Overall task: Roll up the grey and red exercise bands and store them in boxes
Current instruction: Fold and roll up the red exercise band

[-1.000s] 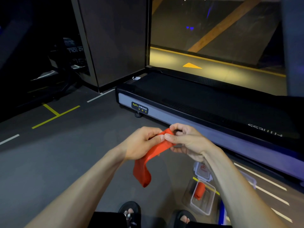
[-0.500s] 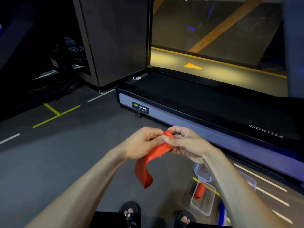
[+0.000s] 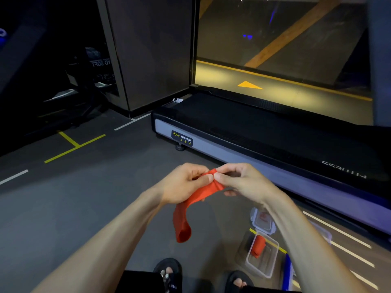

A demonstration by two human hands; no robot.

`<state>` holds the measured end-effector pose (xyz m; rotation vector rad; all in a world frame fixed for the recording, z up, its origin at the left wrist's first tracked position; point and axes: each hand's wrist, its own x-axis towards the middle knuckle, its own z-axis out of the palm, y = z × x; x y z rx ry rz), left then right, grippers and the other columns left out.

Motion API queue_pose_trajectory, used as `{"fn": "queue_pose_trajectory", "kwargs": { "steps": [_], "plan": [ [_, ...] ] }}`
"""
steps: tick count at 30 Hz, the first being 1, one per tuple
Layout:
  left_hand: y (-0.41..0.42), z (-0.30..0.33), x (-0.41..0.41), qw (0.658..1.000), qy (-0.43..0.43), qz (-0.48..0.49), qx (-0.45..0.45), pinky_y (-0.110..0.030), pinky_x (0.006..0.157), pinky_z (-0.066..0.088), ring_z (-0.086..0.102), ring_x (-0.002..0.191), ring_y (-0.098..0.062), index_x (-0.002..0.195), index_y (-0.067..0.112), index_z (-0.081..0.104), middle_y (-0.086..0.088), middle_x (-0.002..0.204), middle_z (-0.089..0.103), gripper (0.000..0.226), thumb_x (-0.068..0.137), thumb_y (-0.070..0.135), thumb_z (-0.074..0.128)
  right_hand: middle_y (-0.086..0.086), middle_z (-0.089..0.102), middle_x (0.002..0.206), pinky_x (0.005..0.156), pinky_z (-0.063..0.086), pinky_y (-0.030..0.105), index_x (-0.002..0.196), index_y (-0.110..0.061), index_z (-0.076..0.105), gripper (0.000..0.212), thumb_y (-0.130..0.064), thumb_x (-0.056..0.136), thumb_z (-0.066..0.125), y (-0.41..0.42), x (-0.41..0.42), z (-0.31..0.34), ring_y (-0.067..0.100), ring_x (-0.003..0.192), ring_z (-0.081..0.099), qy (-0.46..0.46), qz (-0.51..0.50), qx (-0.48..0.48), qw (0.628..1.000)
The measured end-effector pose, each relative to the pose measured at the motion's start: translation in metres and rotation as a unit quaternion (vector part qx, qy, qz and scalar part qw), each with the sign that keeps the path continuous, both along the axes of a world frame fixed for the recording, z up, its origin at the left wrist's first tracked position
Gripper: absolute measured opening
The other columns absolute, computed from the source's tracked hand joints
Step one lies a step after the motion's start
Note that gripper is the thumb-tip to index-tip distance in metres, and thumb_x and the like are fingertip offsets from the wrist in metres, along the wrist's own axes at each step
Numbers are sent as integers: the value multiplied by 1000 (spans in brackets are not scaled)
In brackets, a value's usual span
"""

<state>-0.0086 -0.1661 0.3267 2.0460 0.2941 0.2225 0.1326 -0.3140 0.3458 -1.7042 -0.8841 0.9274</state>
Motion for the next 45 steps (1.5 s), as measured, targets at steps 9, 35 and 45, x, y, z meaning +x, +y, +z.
{"fn": "queue_pose_trajectory", "kwargs": {
  "steps": [9, 35, 45],
  "plan": [
    [-1, -1, 1, 999, 39, 8, -20, -27, 58, 49, 65, 62, -19, 86, 10, 65, -4, 68, 72, 33, 106, 33, 53, 9, 76, 86, 87, 56, 51, 89, -19, 75, 11, -29, 92, 73, 6, 3, -9, 31, 83, 71, -147, -88, 27, 985],
    [-6, 7, -2, 999, -9, -9, -29, -28, 57, 50, 65, 60, -18, 88, 13, 70, -5, 68, 71, 29, 102, 35, 57, 5, 65, 77, 63, 58, 26, 87, -13, 53, 29, -6, 81, 80, 3, -2, -2, 15, 67, 69, 134, -65, 70, 986],
    [-10, 8, -1, 999, -14, -5, -33, -21, 56, 48, 64, 58, -12, 88, 9, 72, -7, 67, 73, 32, 103, 33, 57, 12, 67, 92, 71, 57, 28, 101, -11, 58, 27, -9, 84, 78, 5, -8, -4, 21, 81, 69, 156, -21, 53, 986]
  ]
}}
